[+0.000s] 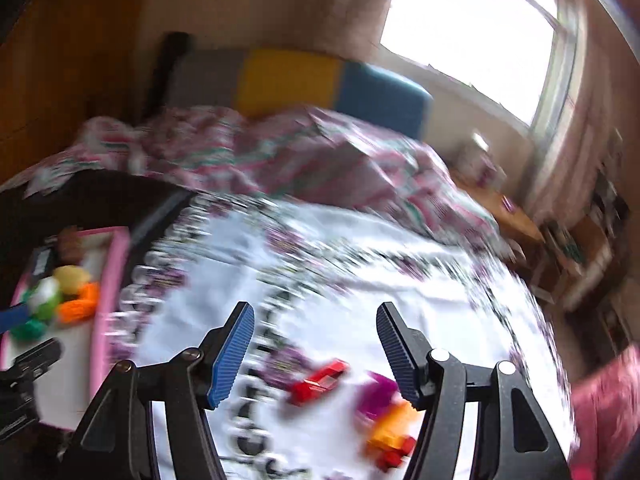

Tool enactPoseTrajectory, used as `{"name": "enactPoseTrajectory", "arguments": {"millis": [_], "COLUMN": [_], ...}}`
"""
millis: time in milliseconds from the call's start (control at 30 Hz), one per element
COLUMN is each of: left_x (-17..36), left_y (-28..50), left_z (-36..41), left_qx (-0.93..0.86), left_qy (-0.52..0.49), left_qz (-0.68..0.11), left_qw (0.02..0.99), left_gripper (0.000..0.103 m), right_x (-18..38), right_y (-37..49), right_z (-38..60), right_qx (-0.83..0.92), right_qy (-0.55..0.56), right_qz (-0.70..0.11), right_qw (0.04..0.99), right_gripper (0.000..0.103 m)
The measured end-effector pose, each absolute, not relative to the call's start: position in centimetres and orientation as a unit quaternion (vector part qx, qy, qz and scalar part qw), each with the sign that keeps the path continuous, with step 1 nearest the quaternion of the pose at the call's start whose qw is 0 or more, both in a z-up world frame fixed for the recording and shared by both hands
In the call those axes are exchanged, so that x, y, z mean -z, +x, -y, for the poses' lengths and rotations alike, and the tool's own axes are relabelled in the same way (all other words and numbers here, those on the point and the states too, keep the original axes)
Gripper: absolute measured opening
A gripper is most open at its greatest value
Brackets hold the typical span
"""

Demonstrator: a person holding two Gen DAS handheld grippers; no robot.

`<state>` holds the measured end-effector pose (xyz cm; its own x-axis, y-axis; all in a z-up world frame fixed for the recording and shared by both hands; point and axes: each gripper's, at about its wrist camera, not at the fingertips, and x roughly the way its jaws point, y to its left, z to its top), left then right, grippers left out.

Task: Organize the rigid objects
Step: 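Move both grippers back over the remaining toys on the cloth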

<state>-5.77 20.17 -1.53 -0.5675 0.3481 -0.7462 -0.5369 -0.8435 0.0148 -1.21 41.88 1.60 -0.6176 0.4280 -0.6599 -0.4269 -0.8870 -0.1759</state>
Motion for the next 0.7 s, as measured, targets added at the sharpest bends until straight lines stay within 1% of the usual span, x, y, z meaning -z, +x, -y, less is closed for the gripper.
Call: {"name": "enactPoseTrajectory", "arguments": {"millis": [133, 233, 300, 333, 400, 467, 700], "left_x": [2.4, 3.3, 3.9, 4.2, 4.7, 5.2, 6.2], "left_y": [-5.9, -6.0, -6.0, -5.9, -5.7, -5.5, -5.4], "left_z": [-24.6, -27.7, -29.6, -30.7, -32.5, -34.1, -37.8], "left_qx": [-0.857, -0.839, -0.828, -0.822, -0.814, -0.804, -0.786], "left_qy": [-0.396, -0.405, -0.411, -0.413, -0.411, -0.41, -0.413], "left_qz": [-0.143, -0.159, -0.166, -0.169, -0.18, -0.189, -0.207], "left_qw": [0.297, 0.326, 0.343, 0.354, 0.368, 0.387, 0.411], "left_gripper": [0.062, 0.066, 0.066, 0.066, 0.066, 0.066, 0.066], "right_x": [0.6, 2.8, 3.5, 3.4, 3.6, 4.2, 3.9], "right_y": [0.2, 2.6, 4.0, 4.4, 4.6, 4.4, 3.7], "right_z": [-48.8, -52.6, -54.9, -55.5, -56.1, -56.3, -55.6], "right_qx": [-0.869, -0.851, -0.835, -0.832, -0.826, -0.821, -0.825], "right_qy": [-0.377, -0.37, -0.365, -0.357, -0.36, -0.368, -0.373], "right_qz": [-0.079, -0.16, -0.237, -0.251, -0.257, -0.277, -0.267], "right_qw": [0.31, 0.337, 0.337, 0.342, 0.351, 0.337, 0.329], "right_gripper": [0.065, 0.065, 0.065, 0.065, 0.065, 0.065, 0.065]}}
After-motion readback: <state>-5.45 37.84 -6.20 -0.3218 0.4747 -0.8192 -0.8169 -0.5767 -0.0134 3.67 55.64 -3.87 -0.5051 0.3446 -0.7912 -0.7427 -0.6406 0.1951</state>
